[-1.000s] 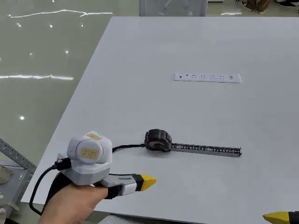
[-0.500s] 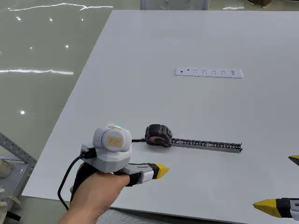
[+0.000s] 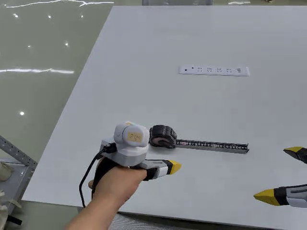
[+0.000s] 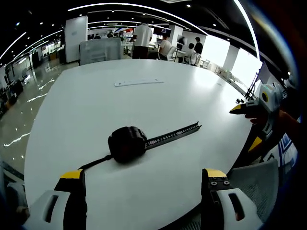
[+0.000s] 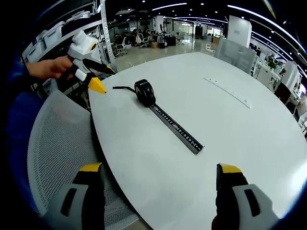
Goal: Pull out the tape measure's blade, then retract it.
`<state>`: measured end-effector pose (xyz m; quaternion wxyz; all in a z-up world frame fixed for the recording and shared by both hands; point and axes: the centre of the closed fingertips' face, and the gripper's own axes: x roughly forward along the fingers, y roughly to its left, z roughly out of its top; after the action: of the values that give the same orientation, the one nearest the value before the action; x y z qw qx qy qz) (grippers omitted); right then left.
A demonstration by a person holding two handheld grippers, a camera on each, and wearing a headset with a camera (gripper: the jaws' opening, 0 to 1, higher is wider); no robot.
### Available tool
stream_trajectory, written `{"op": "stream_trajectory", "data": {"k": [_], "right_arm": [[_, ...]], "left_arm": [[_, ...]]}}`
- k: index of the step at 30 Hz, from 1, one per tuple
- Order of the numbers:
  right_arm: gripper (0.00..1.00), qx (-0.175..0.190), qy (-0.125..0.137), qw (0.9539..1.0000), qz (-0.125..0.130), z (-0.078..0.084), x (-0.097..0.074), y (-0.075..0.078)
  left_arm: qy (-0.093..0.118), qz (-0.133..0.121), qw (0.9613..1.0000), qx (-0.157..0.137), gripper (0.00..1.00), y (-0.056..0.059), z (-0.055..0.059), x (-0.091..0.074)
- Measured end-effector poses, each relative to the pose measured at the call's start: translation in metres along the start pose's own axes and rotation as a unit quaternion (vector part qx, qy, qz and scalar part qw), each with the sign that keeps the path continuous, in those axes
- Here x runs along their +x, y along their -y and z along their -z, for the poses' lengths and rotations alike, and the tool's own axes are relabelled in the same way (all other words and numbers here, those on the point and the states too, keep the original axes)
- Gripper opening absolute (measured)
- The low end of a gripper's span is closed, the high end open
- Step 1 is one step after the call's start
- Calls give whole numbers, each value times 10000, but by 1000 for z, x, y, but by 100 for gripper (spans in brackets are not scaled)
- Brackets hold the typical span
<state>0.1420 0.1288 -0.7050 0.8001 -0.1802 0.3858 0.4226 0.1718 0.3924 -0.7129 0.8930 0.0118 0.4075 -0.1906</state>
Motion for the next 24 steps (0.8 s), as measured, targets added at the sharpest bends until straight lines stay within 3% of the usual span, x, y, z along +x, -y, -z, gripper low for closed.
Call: {"op": "stream_trajectory", "data": {"k": [6,13,18,24], "right_arm": [[90,-82,-94,9999,-66,0,12,9],[88,-217,-236,9994,-130,2,28,24],[84,-413,-369,9982,-235,0,40,29],[81,-642,-540,9956,-410,-1,57,41]], "left_arm": [[40,-86,10000,-1,96,0,-3,15],[-58,-217,9997,-52,95,-5,1,32],[130,-344,9990,-236,94,-12,-6,40],[176,-467,9982,-339,92,-18,-14,53]]}}
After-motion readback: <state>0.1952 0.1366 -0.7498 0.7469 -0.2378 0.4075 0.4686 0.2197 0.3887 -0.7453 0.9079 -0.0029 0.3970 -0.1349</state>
